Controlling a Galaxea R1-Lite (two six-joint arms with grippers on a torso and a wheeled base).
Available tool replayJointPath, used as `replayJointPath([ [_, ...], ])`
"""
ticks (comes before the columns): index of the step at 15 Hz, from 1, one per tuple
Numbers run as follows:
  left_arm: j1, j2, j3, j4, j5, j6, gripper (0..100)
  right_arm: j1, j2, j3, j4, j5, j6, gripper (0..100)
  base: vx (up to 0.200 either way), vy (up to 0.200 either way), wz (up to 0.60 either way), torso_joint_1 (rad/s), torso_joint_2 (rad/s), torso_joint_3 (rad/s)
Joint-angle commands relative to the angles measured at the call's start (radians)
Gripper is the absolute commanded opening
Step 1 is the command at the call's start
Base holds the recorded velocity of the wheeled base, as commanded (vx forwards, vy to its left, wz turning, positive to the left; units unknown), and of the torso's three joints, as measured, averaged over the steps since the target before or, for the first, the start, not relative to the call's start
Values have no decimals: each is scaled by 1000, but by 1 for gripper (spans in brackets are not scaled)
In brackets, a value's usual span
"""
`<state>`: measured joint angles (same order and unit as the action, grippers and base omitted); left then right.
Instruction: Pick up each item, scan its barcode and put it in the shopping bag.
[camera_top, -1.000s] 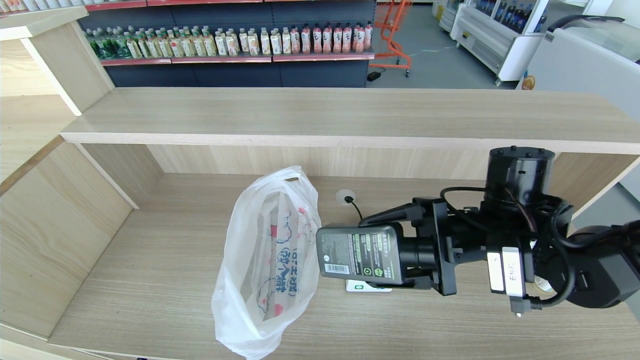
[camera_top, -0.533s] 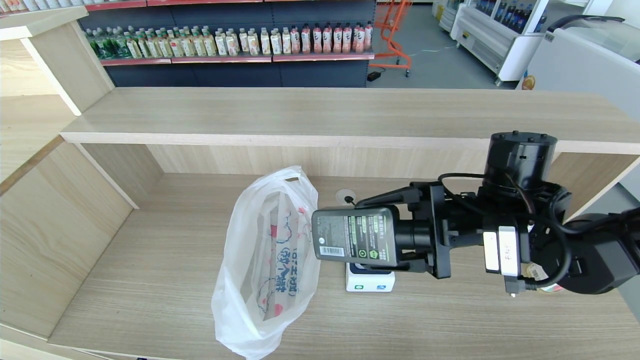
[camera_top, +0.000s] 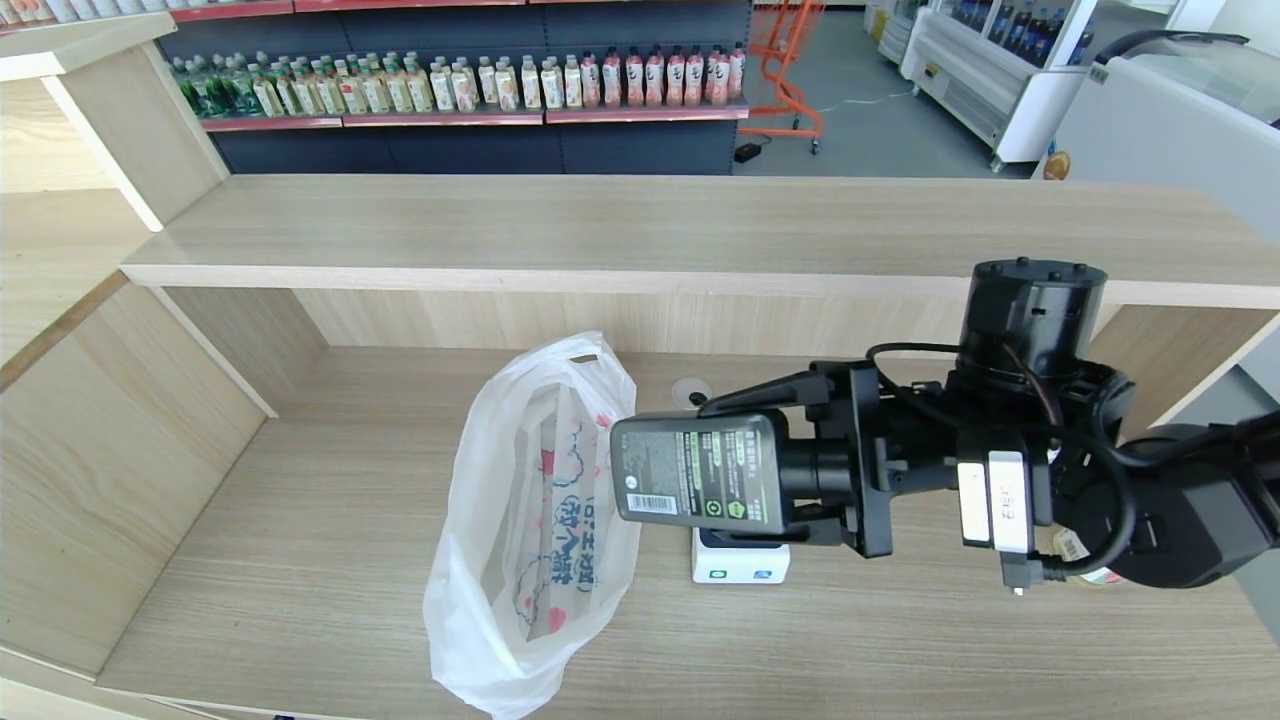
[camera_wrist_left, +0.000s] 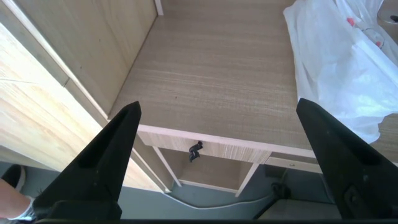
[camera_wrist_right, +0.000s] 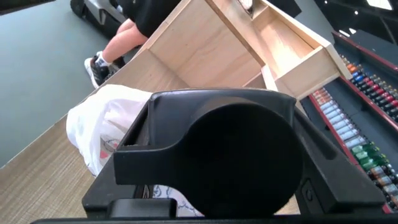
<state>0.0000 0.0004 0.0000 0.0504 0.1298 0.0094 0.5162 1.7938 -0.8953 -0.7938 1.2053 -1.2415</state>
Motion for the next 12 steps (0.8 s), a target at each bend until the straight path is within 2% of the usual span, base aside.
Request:
replayJointPath([
  [1,0,0,0,0,1,0,100,-2,-16,7,2,-1,11,0,0,0,0,0,0,0],
  [2,0,0,0,0,1,0,100,-16,-42,10,4,-4,56,0,0,0,0,0,0,0],
  [4,0,1,0,0,1,0,100,-145,-183,110,1,-173,329,0,0,0,0,0,0,0],
  [6,0,0,0,0,1,0,100,-225,-278,208,2,-449,617,0,0,0,0,0,0,0],
  [8,0,0,0,0,1,0,100,-223,-278,228,21,-768,826,0,0,0,0,0,0,0],
  [9,0,0,0,0,1,0,100,-220,-261,222,85,-862,879,0,0,0,0,0,0,0],
  [12,0,0,0,0,1,0,100,-223,-225,203,306,-949,889,0,0,0,0,0,0,0],
])
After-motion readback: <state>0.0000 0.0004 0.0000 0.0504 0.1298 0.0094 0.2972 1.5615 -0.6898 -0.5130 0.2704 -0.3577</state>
